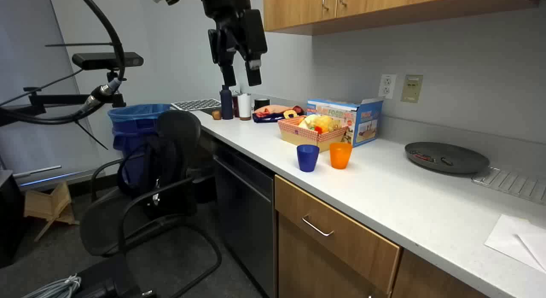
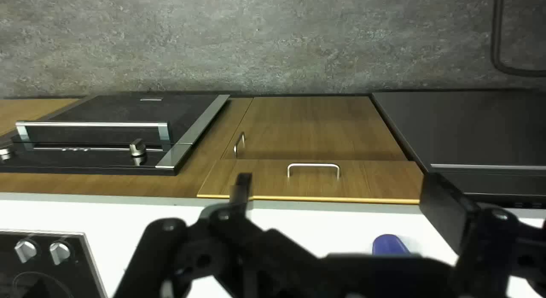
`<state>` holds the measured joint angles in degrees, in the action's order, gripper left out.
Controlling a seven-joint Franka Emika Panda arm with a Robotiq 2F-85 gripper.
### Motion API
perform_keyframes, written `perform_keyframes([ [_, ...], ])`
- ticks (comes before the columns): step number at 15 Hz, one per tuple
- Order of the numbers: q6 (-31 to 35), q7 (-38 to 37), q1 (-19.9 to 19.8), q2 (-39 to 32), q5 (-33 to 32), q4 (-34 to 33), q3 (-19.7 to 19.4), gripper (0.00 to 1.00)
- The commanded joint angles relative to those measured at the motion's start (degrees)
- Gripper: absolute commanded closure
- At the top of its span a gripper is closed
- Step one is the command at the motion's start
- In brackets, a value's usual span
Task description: Open the drawer, then put the blue cup in the drawer
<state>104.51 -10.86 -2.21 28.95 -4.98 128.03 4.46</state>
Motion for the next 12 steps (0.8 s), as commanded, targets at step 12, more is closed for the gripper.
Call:
perform_keyframes([
  [12, 0.75, 0.75, 0.87, -1.13, -0.03, -0.32, -0.27, 0.0],
])
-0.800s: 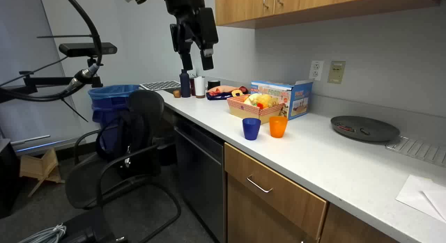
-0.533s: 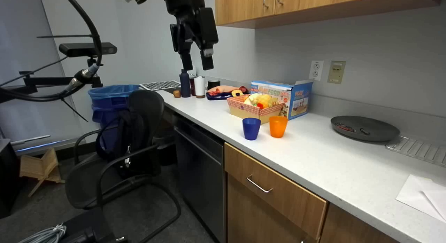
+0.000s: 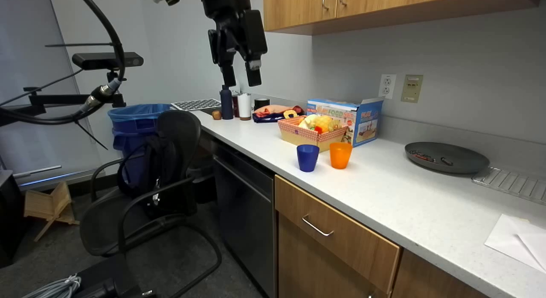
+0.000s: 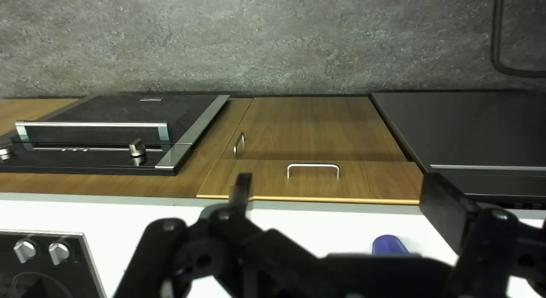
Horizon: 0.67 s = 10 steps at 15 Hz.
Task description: Open the drawer, then put the blue cup in the drawer
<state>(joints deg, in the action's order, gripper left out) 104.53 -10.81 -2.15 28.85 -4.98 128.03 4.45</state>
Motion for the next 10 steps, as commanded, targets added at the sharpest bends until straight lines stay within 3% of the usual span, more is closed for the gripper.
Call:
perform_keyframes([
  [1, 1.4, 1.03, 1.13, -1.77, 0.05, -0.34, -0.13, 0.0],
  [10, 15.88, 12.56, 8.78, -12.52, 6.16, -0.43, 0.74, 0.0],
])
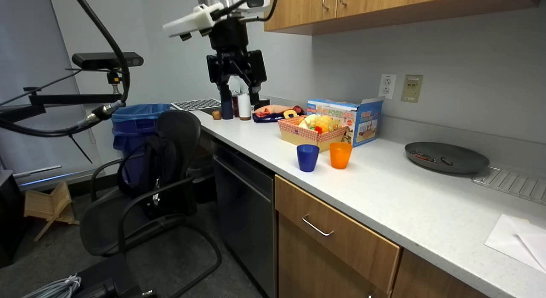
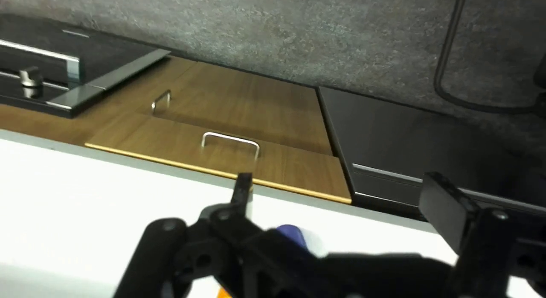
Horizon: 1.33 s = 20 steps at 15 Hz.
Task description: Open the drawer, then put the blue cup in the drawer
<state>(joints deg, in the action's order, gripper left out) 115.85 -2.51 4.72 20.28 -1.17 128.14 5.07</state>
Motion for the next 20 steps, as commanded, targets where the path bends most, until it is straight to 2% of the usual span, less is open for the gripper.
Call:
perform_keyframes([
  [1, 6.03, 4.88, 2.67, -5.56, 2.69, -0.64, 0.78, 0.0],
  [6, 11.69, 11.72, 3.76, -13.35, 2.67, -0.37, 0.92, 0.0],
  [13, 13.98, 14.34, 0.24, -22.82, -3.64, -1.4, -1.35, 0.0],
  [20, 13.47, 13.18, 0.23, -21.98, -3.12, 0.07, -0.91, 0.0],
])
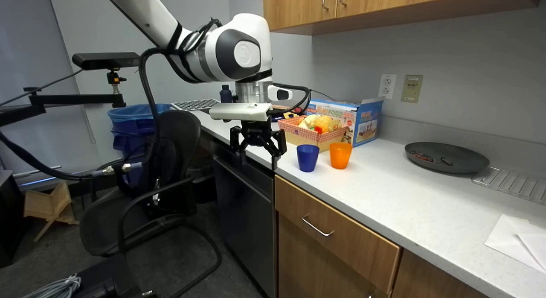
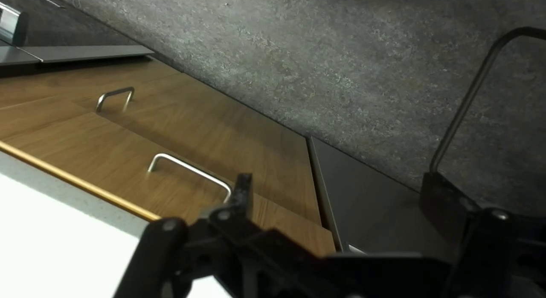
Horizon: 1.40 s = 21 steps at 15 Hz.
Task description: Open the drawer, then put the blue cup in the drawer
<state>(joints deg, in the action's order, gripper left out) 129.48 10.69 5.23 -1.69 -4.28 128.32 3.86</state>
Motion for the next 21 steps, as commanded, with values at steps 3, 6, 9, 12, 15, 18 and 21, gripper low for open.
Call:
perform_keyframes([
  [3, 1.98, 2.56, -0.53, -0.91, -0.13, 0.2, 0.13, 0.0],
  [6, 7.39, 6.63, -0.83, -3.02, -1.74, 2.04, -0.07, 0.0],
  [9, 15.13, 9.51, -1.05, -5.37, -6.45, 5.06, -0.31, 0.0],
  [12, 22.66, 8.41, -1.14, -9.69, -15.48, 6.47, -1.72, 0.0],
  [15, 28.86, 3.45, -0.23, -15.26, -27.88, 4.95, -5.81, 0.0],
  [18, 33.44, -2.19, 1.31, -21.53, -35.94, 1.69, -10.68, 0.0],
  [21, 36.82, -7.25, 2.77, -26.79, -40.23, -1.49, -14.12, 0.0],
])
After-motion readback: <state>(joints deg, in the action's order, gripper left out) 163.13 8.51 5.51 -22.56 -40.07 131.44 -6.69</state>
